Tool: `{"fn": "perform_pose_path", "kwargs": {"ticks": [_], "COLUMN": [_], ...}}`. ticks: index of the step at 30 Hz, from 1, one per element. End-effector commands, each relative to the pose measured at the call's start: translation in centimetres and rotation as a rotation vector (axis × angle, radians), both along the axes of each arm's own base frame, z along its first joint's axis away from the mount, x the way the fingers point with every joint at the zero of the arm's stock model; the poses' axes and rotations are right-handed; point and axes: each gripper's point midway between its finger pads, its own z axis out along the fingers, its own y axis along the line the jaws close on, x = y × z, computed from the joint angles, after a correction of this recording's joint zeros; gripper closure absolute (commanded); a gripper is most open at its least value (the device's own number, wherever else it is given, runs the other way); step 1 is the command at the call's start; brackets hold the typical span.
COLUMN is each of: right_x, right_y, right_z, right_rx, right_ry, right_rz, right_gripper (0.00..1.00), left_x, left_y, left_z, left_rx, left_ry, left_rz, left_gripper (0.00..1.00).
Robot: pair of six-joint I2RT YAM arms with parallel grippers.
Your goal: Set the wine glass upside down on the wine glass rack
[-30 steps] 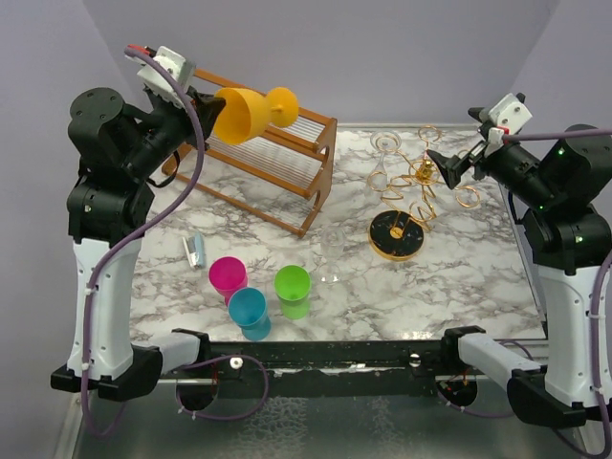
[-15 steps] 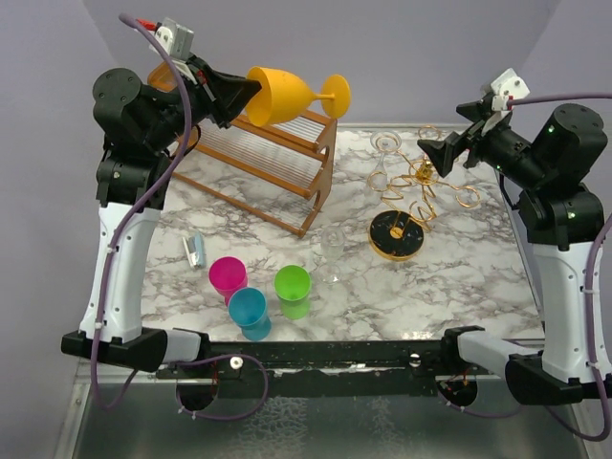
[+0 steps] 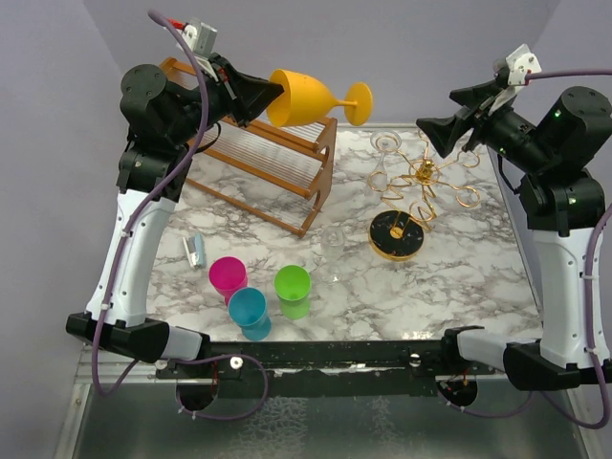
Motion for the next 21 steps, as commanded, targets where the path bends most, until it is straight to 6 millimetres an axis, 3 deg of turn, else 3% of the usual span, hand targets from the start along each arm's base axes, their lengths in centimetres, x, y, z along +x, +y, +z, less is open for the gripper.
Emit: {"fn": "perform_pose_path", "kwargs": {"ticks": [1, 9, 21], "right_x": [0.3, 0.2, 1.8], "right_y": [1.1, 3.6, 6.0], "right_z": [1.6, 1.0, -1.1], "right_rx": [0.079, 0.175, 0.295], "right_ry": [-0.007, 0.087, 0.243], "right_rz": [0.056, 0.198, 0.226], "right_gripper": [0.23, 0.35, 0.48], "left_x": [-0.5, -0.1, 0.2], "left_y": [-0.8, -2.2, -4.6], "left_z": [1.3, 1.0, 0.2], "left_rx": [-0.023, -0.005, 0.046], "left_ry": [-0.036, -0.056, -0.133], "left_rz": [-0.025, -0.022, -0.042], "left_gripper": [1.0, 1.0, 1.0]}}
